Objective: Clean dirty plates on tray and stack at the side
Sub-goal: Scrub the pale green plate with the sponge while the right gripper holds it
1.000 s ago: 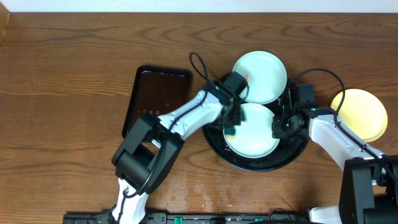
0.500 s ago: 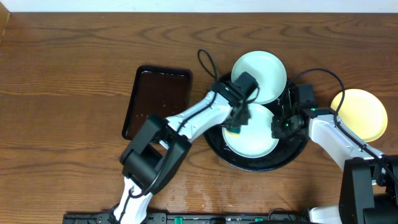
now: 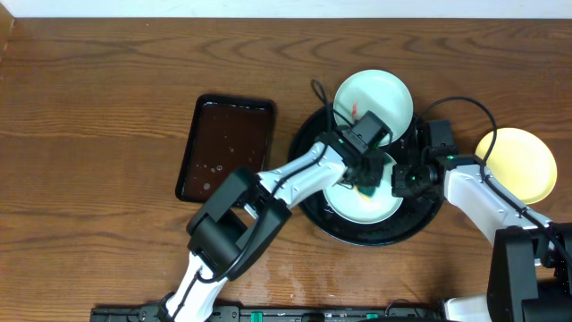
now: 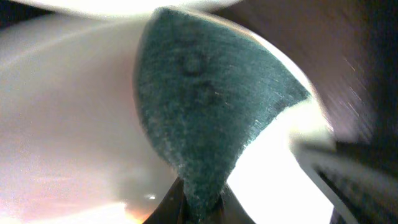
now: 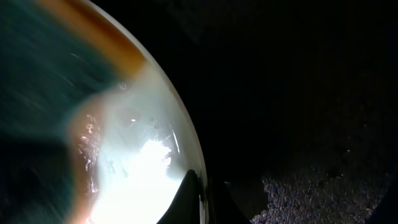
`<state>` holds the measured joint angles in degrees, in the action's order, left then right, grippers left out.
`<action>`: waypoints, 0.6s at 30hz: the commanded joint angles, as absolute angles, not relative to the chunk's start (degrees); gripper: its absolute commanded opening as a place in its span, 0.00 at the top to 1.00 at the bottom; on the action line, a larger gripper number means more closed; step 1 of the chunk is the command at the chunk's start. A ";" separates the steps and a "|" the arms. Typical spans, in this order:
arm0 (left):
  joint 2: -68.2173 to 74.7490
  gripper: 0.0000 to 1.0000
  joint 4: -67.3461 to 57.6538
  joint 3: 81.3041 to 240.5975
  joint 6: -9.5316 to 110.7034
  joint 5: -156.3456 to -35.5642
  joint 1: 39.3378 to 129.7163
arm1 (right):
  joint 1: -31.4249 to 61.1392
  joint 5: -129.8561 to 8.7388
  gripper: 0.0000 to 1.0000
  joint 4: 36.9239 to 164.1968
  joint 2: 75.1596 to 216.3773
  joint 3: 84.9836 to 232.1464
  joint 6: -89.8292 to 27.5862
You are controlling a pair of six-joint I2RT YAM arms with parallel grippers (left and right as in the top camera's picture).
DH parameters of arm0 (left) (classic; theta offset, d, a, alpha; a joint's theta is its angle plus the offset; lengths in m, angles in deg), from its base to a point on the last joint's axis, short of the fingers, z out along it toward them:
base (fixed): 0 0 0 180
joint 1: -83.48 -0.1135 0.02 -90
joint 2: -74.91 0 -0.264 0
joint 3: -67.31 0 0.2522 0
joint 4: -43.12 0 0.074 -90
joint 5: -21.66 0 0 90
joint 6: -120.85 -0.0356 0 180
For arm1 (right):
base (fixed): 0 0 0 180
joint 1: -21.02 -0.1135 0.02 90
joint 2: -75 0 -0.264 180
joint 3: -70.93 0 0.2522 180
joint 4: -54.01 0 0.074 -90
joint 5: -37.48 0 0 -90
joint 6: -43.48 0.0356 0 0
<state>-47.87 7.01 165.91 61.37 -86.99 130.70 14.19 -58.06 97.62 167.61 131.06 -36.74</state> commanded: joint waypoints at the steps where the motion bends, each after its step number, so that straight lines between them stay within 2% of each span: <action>1: -49.84 0.92 5.50 165.74 53.79 -99.01 133.72 | 12.73 -56.83 0.99 96.83 169.01 130.49 -38.05; 5: -49.84 0.92 1.90 165.74 54.31 -97.55 133.93 | 12.59 -56.85 0.99 96.90 169.01 130.49 -38.03; 18: -49.46 0.92 -13.80 165.74 64.21 -76.94 126.39 | 12.62 -56.83 0.99 96.92 169.01 130.49 -38.05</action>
<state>-47.78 -9.73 167.86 60.67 -89.38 129.37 13.67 -57.92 96.99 167.64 131.06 -36.78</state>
